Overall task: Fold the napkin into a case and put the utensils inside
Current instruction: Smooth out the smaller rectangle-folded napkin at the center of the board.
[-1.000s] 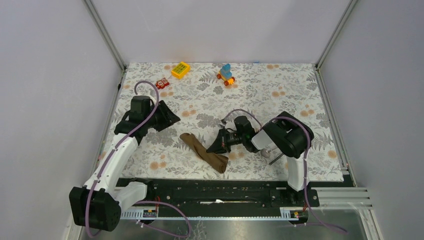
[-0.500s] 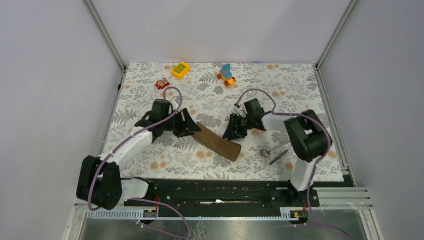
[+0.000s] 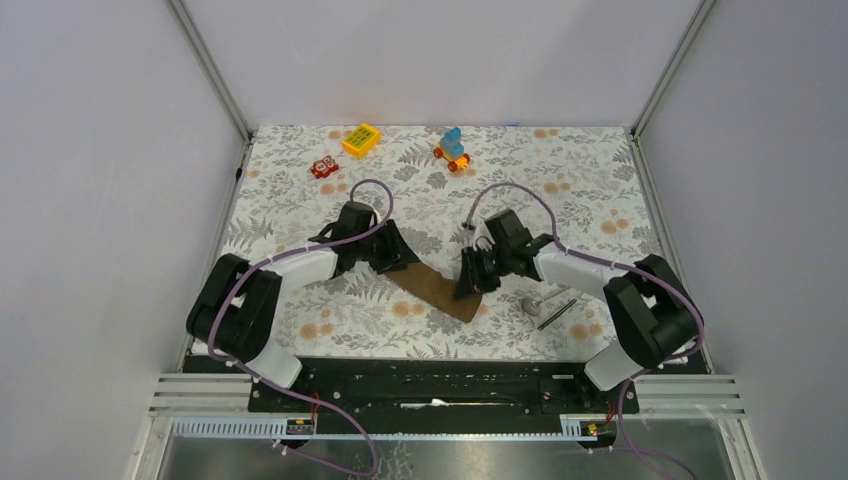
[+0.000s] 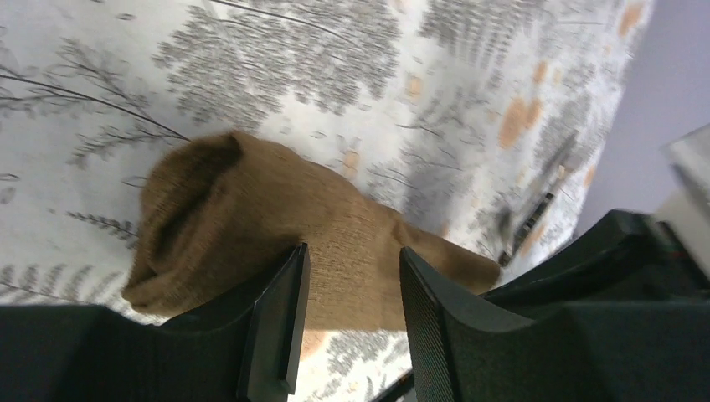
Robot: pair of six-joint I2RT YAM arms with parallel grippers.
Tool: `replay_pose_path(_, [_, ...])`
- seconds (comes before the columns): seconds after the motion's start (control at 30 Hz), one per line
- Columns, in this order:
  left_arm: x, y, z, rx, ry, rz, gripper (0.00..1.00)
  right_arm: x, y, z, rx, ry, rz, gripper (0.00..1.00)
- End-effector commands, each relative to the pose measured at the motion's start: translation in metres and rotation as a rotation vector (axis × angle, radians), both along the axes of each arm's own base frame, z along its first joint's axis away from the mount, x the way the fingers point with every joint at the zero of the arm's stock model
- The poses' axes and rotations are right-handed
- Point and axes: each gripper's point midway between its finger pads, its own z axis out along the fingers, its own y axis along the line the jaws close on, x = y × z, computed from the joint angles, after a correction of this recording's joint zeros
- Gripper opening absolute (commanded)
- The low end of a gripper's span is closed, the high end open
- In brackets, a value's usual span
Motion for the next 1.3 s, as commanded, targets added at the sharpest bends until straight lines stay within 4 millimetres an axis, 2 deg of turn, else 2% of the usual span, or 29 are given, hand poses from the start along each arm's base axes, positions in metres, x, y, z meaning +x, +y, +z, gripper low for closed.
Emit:
replay_pose_path(0.0, [0.029, 0.006, -0.021, 0.094, -0.038, 0.058, 0.49, 0.004, -0.031, -0.050, -0.136, 0.033, -0.123, 0.22])
replay_pose_path(0.07, [0.033, 0.008, -0.035, 0.143, -0.029, 0.031, 0.49, 0.003, -0.053, -0.070, -0.264, 0.010, -0.154, 0.22])
replay_pose_path(0.13, [0.037, 0.007, -0.037, 0.179, -0.043, 0.005, 0.50, -0.006, -0.053, -0.067, -0.267, 0.007, -0.126, 0.23])
replay_pose_path(0.2, [0.042, 0.002, -0.021, 0.203, -0.094, -0.026, 0.53, -0.014, -0.039, -0.048, -0.184, 0.017, -0.092, 0.28])
replay_pose_path(0.27, [0.047, -0.005, 0.004, 0.188, -0.140, -0.055, 0.55, -0.016, -0.025, -0.021, -0.086, 0.018, -0.060, 0.35])
replay_pose_path(0.37, [0.043, -0.007, 0.034, 0.146, -0.176, -0.056, 0.59, 0.002, -0.016, 0.012, -0.051, -0.050, -0.069, 0.45])
replay_pose_path(0.43, [0.039, -0.004, 0.038, 0.137, -0.178, -0.042, 0.61, 0.013, -0.013, 0.019, -0.043, -0.070, -0.077, 0.49])
replay_pose_path(0.5, [0.039, 0.000, 0.030, 0.149, -0.162, -0.028, 0.62, 0.019, -0.014, 0.010, -0.062, -0.061, -0.078, 0.48])
replay_pose_path(0.6, [0.043, 0.008, 0.007, 0.153, -0.107, -0.010, 0.62, 0.019, -0.028, -0.019, -0.146, -0.056, -0.110, 0.47])
replay_pose_path(0.73, [0.053, 0.014, -0.029, 0.221, -0.064, 0.001, 0.61, -0.001, -0.044, -0.054, -0.224, -0.023, -0.119, 0.43])
replay_pose_path(0.83, [0.066, 0.018, -0.047, 0.296, -0.041, -0.006, 0.59, -0.018, -0.036, -0.064, -0.209, 0.009, -0.102, 0.42])
replay_pose_path(0.9, [0.071, 0.024, -0.043, 0.344, -0.041, 0.000, 0.58, -0.017, -0.028, -0.056, -0.183, 0.013, -0.098, 0.42])
replay_pose_path(1.03, [0.076, 0.023, 0.003, 0.315, -0.134, 0.017, 0.61, -0.004, -0.026, -0.023, -0.167, -0.060, -0.114, 0.44])
replay_pose_path(1.1, [0.074, 0.022, 0.015, 0.299, -0.150, 0.013, 0.62, 0.000, -0.029, -0.014, -0.175, -0.093, -0.118, 0.45])
replay_pose_path(1.17, [0.073, 0.020, 0.015, 0.282, -0.144, 0.008, 0.63, 0.002, -0.034, -0.015, -0.185, -0.099, -0.118, 0.46])
replay_pose_path(1.27, [0.068, 0.016, -0.008, 0.269, -0.090, -0.003, 0.63, -0.004, -0.038, -0.031, -0.197, -0.070, -0.125, 0.45])
